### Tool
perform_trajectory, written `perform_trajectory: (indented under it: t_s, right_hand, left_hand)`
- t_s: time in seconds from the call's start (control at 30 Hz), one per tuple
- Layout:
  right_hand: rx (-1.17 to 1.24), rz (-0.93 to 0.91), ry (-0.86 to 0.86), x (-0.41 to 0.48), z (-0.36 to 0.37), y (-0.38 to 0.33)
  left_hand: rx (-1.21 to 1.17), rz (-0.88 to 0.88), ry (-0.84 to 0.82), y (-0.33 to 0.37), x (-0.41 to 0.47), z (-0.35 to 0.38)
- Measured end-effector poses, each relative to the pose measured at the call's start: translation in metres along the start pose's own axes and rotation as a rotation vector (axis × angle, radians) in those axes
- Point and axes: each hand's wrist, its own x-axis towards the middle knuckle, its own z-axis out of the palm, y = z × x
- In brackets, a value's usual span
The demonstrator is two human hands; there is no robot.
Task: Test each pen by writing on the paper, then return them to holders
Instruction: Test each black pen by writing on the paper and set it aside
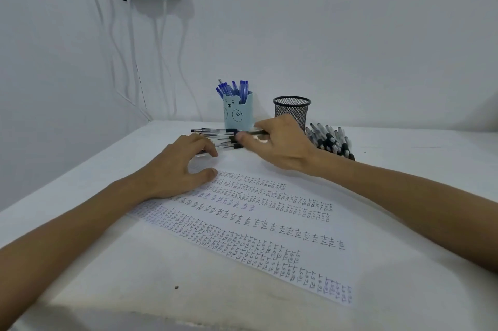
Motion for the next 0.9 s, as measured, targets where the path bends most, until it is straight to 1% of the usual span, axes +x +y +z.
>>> perform_trajectory:
  t_s: [0.07, 0.17, 0.23, 0.3, 0.33, 0.37, 0.43, 0.53, 0.6, 0.67, 0.8, 0.9]
  right_hand:
    - [0.088, 0.025, 0.067, -0.003, -0.007, -0.007]
    - [0.309, 0.122, 0.053, -0.007, -0.016, -0.014]
    - [0.561, 0.240, 0.051, -0.012, -0.019, -0.016]
    - [0.819, 0.403, 0.085, -0.017, -0.020, -0.016]
    - [0.864, 0.468, 0.102, -0.021, -0.020, -0.015]
    - [0.842, 0.503, 0.107, -0.026, -0.022, -0.013]
    - [0.774, 0.518, 0.062, -0.038, -0.027, -0.009]
    - [0.863, 0.586, -0.121, -0.055, -0.042, -0.004]
    - [0.874, 0.566, -0.204, -0.062, -0.045, -0.001]
    - [0.829, 0.542, -0.211, -0.066, -0.046, 0.003]
    - [0.738, 0.562, -0.257, -0.067, -0.050, 0.006]
    - [0.739, 0.573, -0.250, -0.069, -0.050, 0.005]
  left_hand:
    - [-0.001, 0.011, -0.012, -0.001, -0.001, 0.003]
    - [-0.011, 0.000, -0.023, -0.003, -0.001, 0.005]
    - [-0.020, -0.002, -0.027, -0.003, 0.000, 0.005]
    - [-0.028, -0.003, -0.032, -0.002, -0.001, 0.005]
    - [-0.030, -0.005, -0.034, -0.002, -0.001, 0.005]
    - [-0.029, -0.006, -0.036, -0.002, -0.001, 0.006]
    - [-0.017, -0.009, -0.046, -0.001, -0.001, 0.005]
    - [0.001, -0.024, -0.077, 0.003, -0.002, 0.004]
    - [0.010, -0.038, -0.088, 0.006, -0.003, 0.003]
    - [0.011, -0.051, -0.095, 0.008, -0.002, 0.003]
    - [0.026, -0.067, -0.111, 0.009, -0.003, 0.003]
    - [0.018, -0.071, -0.114, 0.009, -0.003, 0.003]
